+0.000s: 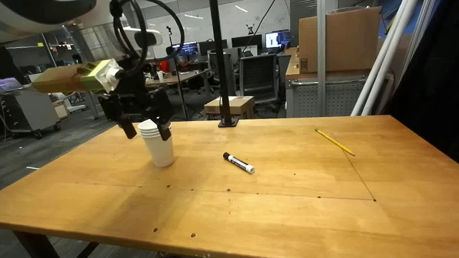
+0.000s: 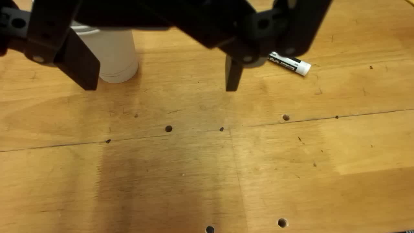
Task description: Put the marker into the cup
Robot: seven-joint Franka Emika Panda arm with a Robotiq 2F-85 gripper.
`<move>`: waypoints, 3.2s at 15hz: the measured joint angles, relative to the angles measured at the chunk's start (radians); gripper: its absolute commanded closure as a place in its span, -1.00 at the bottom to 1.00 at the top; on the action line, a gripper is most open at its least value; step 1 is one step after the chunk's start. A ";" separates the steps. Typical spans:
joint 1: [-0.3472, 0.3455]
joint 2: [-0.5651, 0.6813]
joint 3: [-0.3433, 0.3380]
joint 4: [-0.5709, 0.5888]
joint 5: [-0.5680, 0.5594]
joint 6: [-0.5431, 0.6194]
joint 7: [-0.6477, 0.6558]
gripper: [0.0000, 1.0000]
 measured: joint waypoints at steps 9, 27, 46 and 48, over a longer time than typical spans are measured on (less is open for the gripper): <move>0.000 0.005 0.000 -0.001 0.000 -0.002 0.000 -1.00; 0.000 0.005 0.000 -0.001 0.000 -0.002 0.000 -1.00; 0.086 0.068 -0.236 0.026 -0.001 0.034 -0.693 -1.00; 0.100 0.094 -0.240 0.026 -0.001 0.077 -0.760 -1.00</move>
